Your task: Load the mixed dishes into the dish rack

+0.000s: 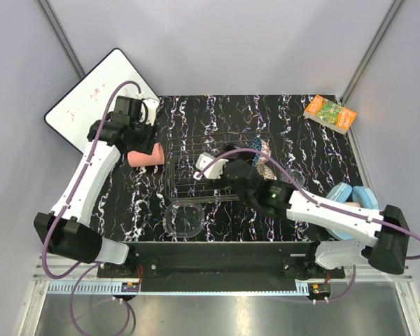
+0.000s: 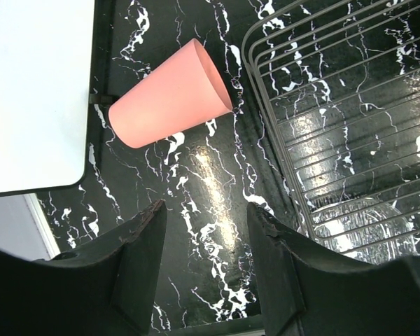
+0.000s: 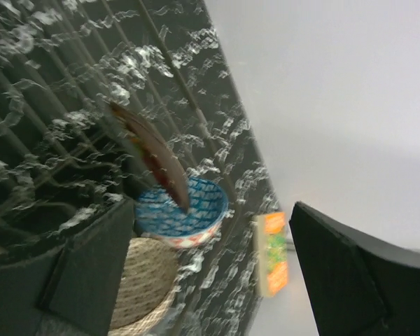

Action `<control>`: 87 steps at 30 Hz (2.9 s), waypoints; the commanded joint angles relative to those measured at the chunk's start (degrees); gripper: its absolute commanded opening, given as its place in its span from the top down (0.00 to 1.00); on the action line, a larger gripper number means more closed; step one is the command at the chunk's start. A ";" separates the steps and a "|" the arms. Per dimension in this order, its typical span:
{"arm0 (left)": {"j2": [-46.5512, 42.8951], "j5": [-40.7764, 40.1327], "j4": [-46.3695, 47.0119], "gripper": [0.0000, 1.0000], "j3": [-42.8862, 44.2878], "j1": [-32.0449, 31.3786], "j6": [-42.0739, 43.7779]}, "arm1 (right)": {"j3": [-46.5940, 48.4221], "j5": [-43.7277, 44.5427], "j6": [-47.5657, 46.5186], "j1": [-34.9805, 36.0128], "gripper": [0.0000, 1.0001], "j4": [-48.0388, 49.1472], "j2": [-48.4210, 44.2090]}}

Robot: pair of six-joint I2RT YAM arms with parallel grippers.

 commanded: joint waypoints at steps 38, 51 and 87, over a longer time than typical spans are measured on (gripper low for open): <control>-23.74 3.16 -0.02 0.46 -24.37 -0.11 12.57 | -3.26 -38.45 84.20 5.36 0.21 -0.71 18.83; -20.23 4.12 1.12 0.46 -22.79 -0.11 11.52 | 3.87 -29.67 77.88 7.29 0.20 -6.15 24.91; -22.77 -1.15 1.21 0.48 -23.14 -0.11 13.71 | 1.23 -25.45 84.83 10.89 1.00 -10.81 20.61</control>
